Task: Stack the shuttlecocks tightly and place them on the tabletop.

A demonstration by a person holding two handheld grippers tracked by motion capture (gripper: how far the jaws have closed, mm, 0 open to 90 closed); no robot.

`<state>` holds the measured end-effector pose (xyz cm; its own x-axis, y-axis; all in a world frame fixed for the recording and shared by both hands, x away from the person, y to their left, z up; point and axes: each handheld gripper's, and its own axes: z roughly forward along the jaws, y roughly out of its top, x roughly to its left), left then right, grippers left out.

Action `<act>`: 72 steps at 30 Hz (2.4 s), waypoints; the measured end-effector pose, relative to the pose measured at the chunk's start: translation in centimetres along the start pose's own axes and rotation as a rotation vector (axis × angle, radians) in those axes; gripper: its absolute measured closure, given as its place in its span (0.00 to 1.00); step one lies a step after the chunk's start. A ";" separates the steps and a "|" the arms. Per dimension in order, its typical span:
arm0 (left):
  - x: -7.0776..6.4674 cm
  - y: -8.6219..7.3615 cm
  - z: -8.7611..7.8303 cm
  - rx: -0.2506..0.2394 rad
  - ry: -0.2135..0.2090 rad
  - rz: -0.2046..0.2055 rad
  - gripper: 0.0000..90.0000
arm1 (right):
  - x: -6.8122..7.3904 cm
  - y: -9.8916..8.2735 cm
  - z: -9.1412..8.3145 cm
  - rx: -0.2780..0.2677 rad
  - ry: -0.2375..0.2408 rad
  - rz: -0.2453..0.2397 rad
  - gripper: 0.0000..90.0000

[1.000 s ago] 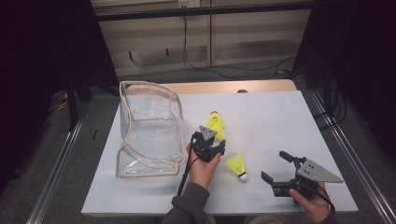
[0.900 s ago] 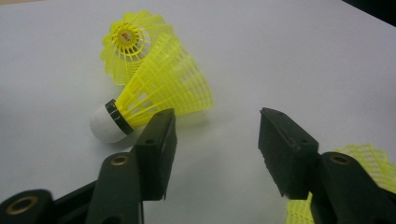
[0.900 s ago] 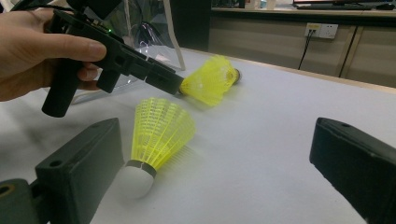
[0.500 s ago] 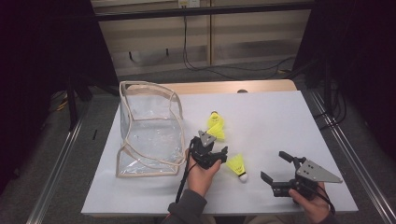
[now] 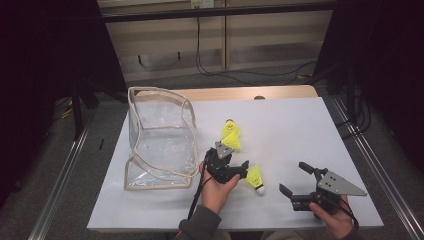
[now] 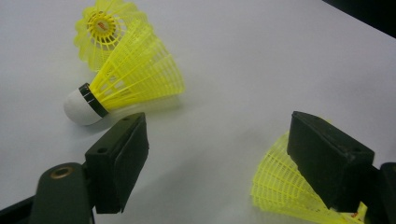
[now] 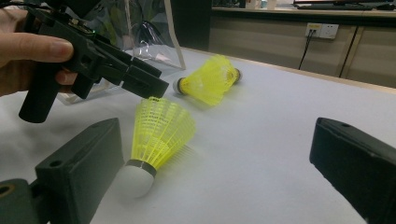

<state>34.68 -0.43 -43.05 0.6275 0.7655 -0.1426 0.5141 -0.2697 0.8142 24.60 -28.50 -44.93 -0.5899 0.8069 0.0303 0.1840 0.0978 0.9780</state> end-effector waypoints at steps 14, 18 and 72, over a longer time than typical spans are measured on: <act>-0.3 0.3 -0.5 -0.007 -0.018 0.014 0.22 | 0.1 0.0 0.0 0.004 -0.001 -0.001 0.02; -0.4 1.0 -0.7 -0.020 -0.016 0.015 0.21 | 0.1 0.0 0.1 0.003 0.000 -0.002 0.02; 0.6 -3.5 -5.6 0.021 -0.296 0.108 0.05 | 0.0 0.1 0.2 0.023 -0.010 -0.016 0.03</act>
<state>30.04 4.25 -42.85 0.8204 0.5293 -0.2162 0.4454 -0.3545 0.8222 24.73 -28.40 -44.90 -0.5848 0.8111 0.0124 0.1924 0.1238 0.9735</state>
